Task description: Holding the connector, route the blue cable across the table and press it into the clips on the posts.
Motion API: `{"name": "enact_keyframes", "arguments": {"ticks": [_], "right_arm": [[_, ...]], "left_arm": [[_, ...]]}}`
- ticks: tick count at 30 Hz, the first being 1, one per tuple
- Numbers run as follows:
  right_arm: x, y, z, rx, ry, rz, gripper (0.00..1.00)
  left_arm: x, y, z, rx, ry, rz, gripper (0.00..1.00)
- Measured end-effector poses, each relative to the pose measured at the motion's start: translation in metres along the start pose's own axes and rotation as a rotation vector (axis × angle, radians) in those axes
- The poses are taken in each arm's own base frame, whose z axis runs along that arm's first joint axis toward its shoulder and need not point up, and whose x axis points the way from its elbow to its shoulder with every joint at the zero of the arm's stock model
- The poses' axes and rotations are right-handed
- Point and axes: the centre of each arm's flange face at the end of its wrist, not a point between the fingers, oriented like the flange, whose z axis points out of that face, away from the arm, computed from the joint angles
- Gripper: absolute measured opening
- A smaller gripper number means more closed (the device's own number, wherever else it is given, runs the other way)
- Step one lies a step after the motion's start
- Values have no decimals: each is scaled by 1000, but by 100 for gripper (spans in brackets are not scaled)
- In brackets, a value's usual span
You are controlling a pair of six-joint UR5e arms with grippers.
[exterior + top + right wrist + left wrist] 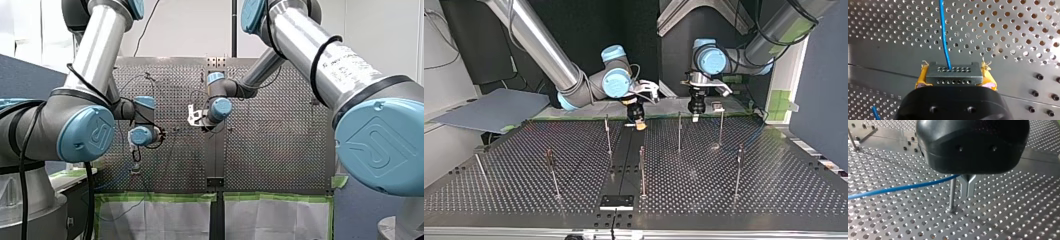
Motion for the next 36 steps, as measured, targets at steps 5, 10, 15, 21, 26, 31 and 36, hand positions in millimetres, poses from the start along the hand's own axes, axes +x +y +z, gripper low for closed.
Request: {"name": "enact_keyframes", "arguments": {"ticks": [5, 10, 15, 21, 26, 31, 36], "right_arm": [[1, 6, 2, -8, 6, 2, 0], [2, 12, 4, -15, 9, 2, 0], [3, 19, 6, -25, 13, 6, 0], [11, 32, 11, -38, 25, 13, 0], [13, 37, 13, -44, 30, 13, 0], [14, 39, 13, -45, 31, 13, 0], [14, 39, 13, -43, 32, 12, 0]], "left_arm": [[-10, 3, 16, -1, -21, -5, 0], [-22, 7, 32, -4, -34, -7, 0], [-29, 9, 40, 0, -42, -7, 0], [-37, 13, 50, 6, -45, -7, 0], [-45, 18, 59, -2, -44, -6, 7], [-45, 21, 59, -9, -29, 1, 47], [-43, 20, 56, -24, -2, 19, 100]]}}
